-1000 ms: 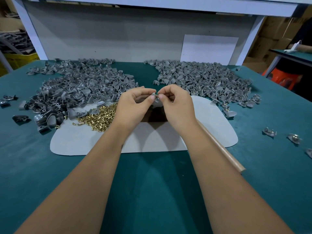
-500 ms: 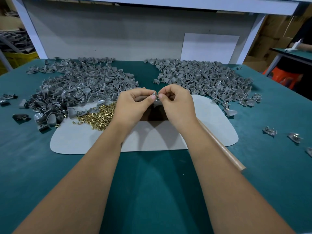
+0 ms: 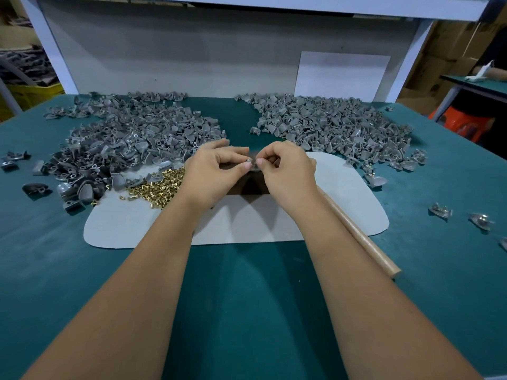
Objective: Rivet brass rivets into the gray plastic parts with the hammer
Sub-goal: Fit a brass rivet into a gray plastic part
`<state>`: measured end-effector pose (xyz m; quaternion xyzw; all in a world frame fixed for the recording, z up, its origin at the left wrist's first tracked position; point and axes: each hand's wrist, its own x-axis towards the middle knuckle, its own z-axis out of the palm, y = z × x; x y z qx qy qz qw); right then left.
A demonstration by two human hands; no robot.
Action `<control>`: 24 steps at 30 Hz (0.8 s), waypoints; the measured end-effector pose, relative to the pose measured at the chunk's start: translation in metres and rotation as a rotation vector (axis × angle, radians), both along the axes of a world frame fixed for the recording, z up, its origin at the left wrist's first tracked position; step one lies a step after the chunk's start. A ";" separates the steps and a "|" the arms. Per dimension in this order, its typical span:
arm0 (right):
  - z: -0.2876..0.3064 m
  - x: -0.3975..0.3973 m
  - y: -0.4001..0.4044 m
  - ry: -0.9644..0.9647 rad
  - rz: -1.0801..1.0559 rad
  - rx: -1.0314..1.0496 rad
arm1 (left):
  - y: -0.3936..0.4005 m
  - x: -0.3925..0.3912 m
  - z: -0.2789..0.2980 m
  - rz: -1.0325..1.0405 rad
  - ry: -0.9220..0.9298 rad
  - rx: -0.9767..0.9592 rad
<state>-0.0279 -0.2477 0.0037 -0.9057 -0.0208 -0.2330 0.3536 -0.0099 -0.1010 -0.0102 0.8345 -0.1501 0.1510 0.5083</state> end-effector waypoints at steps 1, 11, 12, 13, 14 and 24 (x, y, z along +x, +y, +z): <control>0.000 0.000 0.001 -0.004 0.003 -0.004 | 0.002 0.001 0.000 -0.008 0.001 0.022; 0.009 -0.001 -0.003 -0.053 0.077 -0.227 | 0.001 0.000 0.001 -0.036 0.051 0.008; 0.011 -0.001 -0.003 -0.068 0.081 -0.299 | 0.000 -0.001 0.002 -0.033 0.056 0.005; 0.011 -0.001 -0.003 -0.086 0.086 -0.363 | 0.000 -0.001 0.002 -0.029 0.061 0.003; 0.012 0.000 -0.003 -0.102 0.087 -0.413 | 0.000 -0.001 0.002 -0.026 0.065 0.003; 0.008 -0.001 0.005 0.034 0.020 -0.054 | 0.001 0.000 0.001 -0.054 0.085 -0.025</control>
